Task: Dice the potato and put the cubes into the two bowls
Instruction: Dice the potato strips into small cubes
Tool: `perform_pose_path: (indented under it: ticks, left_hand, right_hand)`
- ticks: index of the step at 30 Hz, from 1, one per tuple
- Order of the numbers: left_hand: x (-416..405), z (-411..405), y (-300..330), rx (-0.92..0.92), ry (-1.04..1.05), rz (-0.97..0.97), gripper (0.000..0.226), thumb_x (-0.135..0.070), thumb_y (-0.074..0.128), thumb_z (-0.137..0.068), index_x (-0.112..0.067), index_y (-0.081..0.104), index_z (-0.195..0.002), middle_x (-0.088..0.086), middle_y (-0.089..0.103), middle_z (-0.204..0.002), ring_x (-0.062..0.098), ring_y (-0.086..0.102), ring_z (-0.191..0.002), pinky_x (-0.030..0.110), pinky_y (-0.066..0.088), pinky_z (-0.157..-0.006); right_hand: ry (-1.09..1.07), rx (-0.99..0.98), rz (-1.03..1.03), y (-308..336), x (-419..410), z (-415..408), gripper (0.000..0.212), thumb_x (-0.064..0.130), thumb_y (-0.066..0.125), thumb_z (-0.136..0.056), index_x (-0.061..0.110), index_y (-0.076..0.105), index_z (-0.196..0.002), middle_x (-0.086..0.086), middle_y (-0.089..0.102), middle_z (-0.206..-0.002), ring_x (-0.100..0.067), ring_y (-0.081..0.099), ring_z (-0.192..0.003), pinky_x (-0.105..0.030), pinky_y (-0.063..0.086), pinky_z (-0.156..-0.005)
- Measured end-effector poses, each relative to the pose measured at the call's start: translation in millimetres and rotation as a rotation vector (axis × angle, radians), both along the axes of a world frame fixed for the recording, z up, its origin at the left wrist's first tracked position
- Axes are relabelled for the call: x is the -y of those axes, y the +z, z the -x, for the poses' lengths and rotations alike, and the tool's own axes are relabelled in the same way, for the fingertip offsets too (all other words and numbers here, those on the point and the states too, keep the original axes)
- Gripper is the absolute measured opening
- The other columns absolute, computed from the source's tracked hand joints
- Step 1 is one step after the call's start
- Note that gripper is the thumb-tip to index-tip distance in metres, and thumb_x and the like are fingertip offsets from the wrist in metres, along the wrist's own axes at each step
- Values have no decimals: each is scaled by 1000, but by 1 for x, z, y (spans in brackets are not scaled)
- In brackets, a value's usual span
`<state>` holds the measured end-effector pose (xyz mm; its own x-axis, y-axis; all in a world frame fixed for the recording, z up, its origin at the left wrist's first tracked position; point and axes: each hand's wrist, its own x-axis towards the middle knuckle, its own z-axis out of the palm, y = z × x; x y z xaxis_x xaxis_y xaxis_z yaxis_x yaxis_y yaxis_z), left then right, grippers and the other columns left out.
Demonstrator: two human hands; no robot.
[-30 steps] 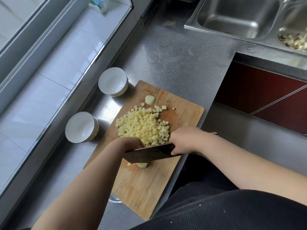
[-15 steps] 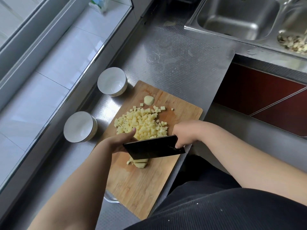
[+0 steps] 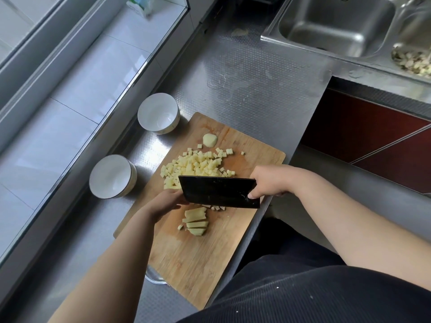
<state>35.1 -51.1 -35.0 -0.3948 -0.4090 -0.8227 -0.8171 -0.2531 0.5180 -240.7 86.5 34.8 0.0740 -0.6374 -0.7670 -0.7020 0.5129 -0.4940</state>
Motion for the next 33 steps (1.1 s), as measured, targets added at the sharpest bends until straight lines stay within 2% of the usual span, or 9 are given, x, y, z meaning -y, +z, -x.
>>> perform_pose_path:
  ticks: [6, 9, 13, 15, 17, 20, 22, 27, 33]
  left_hand:
    - [-8, -6, 3, -37, 10, 146, 38, -34, 32, -105, -15, 63, -114, 3, 66, -113, 18, 61, -108, 36, 47, -96]
    - [-16, -11, -1, -5, -19, 256, 37, -33, 29, -106, -17, 63, -104, 3, 67, -106, 18, 62, -102, 39, 48, -94]
    - [-34, -17, -9, 134, -341, 569, 30, -47, 44, -98, -25, 61, -107, -8, 64, -105, 7, 59, -93, 28, 50, -78]
    - [-42, -23, -12, 127, -448, 667, 36, -58, 52, -89, -32, 57, -114, -14, 58, -112, 4, 54, -99, 22, 47, -75]
    - [-48, -30, -15, 104, -579, 717, 59, -71, 52, -79, -34, 51, -126, -16, 51, -125, 5, 48, -113, 24, 47, -85]
    - [-54, -35, -17, 81, -730, 740, 90, -85, 42, -68, -34, 36, -142, -12, 38, -142, 10, 38, -129, 28, 41, -101]
    - [-59, -36, -22, 59, -795, 770, 95, -80, 53, -71, -31, 27, -148, -8, 32, -147, 12, 32, -134, 29, 35, -109]
    - [-68, -35, -29, 79, -863, 830, 89, -63, 58, -82, -27, 17, -152, -5, 24, -152, 14, 26, -137, 28, 29, -112]
    - [-72, -30, -31, 105, -812, 845, 77, -52, 60, -87, -27, 24, -150, -2, 31, -149, 17, 32, -134, 29, 38, -107]
  right_hand:
    - [11, 3, 24, -5, 2, -2, 17, 28, 64, -91, 13, 60, -83, 0, 49, -48, -14, 43, -39, -21, 34, -42]
    - [58, -121, 123, -10, 0, -5, 22, 39, 61, -91, 20, 59, -80, 2, 56, -59, -15, 52, -53, -25, 38, -50]
    - [25, -419, 577, -35, -10, -18, 31, 51, 47, -94, 28, 68, -97, 6, 65, -74, -19, 61, -70, -28, 44, -56]
    - [-55, -452, 854, -52, -17, -26, 31, 43, 55, -89, 25, 70, -109, 3, 71, -79, -23, 66, -69, -29, 49, -53]
    - [-111, -457, 1034, -61, -20, -30, 34, 34, 69, -77, 18, 72, -107, 2, 69, -72, -23, 65, -60, -30, 49, -45]
    - [-102, -441, 1071, -67, -21, -33, 40, 28, 82, -67, 18, 73, -104, 4, 66, -69, -21, 64, -58, -30, 49, -43]
    - [-95, -445, 1090, -70, -22, -35, 42, 28, 85, -63, 18, 73, -103, 4, 65, -68, -20, 64, -58, -30, 49, -43]
    - [-117, -434, 1103, -73, -25, -39, 43, 26, 88, -60, 17, 74, -100, 6, 65, -66, -19, 64, -57, -27, 47, -43]
    - [-172, -458, 1063, -74, -25, -35, 41, 27, 86, -62, 19, 73, -101, 7, 66, -67, -19, 65, -58, -26, 46, -44]
